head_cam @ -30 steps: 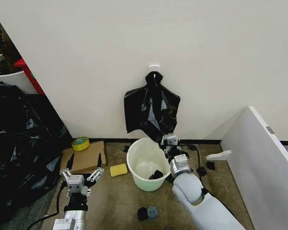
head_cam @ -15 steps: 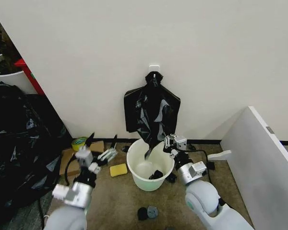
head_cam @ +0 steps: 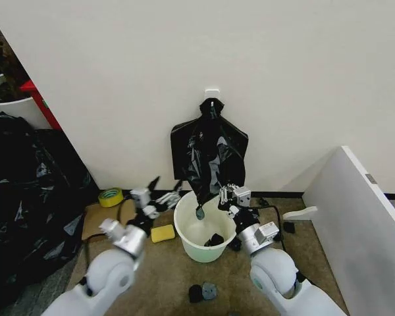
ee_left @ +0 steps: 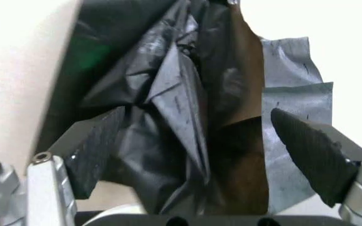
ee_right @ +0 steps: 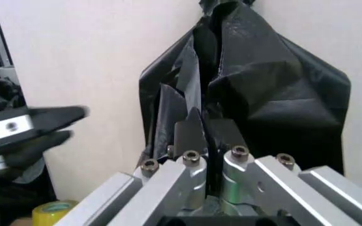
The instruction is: Place the garbage bag over the trash bin.
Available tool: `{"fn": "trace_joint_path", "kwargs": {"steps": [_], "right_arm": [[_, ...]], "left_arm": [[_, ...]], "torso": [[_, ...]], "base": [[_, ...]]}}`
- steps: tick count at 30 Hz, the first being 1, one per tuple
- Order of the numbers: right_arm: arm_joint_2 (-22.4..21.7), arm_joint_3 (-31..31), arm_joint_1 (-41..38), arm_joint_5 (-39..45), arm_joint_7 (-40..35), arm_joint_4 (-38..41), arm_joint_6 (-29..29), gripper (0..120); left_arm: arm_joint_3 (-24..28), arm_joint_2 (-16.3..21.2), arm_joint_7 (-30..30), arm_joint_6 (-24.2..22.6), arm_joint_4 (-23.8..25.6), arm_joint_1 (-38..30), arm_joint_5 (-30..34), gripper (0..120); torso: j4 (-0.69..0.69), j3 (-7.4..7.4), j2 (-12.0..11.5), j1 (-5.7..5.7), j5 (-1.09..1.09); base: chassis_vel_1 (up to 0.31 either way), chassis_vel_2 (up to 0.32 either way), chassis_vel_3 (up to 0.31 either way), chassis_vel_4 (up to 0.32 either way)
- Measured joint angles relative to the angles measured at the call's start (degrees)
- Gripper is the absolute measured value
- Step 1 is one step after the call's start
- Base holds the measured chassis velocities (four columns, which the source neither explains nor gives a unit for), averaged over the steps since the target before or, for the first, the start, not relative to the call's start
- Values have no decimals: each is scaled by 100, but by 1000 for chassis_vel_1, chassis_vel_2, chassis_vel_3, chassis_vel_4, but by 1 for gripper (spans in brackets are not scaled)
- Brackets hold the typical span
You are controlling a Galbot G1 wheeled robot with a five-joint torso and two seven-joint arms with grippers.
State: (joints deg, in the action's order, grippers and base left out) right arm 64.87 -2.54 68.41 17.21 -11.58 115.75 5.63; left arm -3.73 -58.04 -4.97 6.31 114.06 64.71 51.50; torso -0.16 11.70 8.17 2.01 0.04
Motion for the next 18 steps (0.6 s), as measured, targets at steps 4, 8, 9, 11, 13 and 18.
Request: {"fn": "trace_joint_path", "kwargs": {"steps": [4, 8, 9, 11, 13, 18], "right_arm": [[-11, -48, 36, 0, -21, 28, -12, 0], [-20, -54, 54, 0, -26, 31, -14, 0], [-25, -48, 52, 1, -26, 31, -15, 0], [-30, -43, 50, 2, -27, 33, -16, 0], [-41, -31, 41, 8, -29, 47, -21, 0], [-69, -28, 37, 24, -33, 69, -24, 0]], "left_arm": [[187, -72, -42, 0, -239, -370, 66, 86], [194, -174, -96, 21, -406, -527, 110, 79], [189, -209, -107, 22, -453, -556, 140, 79], [185, -239, -106, 21, -498, -586, 180, 78], [194, -301, -76, 20, -609, -645, 221, 72], [310, -434, 0, 34, -898, -754, 239, 65]], "torso": [[0, 0, 0, 0, 1], [2, 0, 0, 0, 1], [2, 0, 0, 0, 0], [2, 0, 0, 0, -1], [2, 0, 0, 0, 0], [1, 0, 0, 0, 0]], "base": [[0, 0, 0, 0], [0, 0, 0, 0], [0, 0, 0, 0], [0, 0, 0, 0], [0, 0, 0, 0], [0, 0, 0, 0]]}}
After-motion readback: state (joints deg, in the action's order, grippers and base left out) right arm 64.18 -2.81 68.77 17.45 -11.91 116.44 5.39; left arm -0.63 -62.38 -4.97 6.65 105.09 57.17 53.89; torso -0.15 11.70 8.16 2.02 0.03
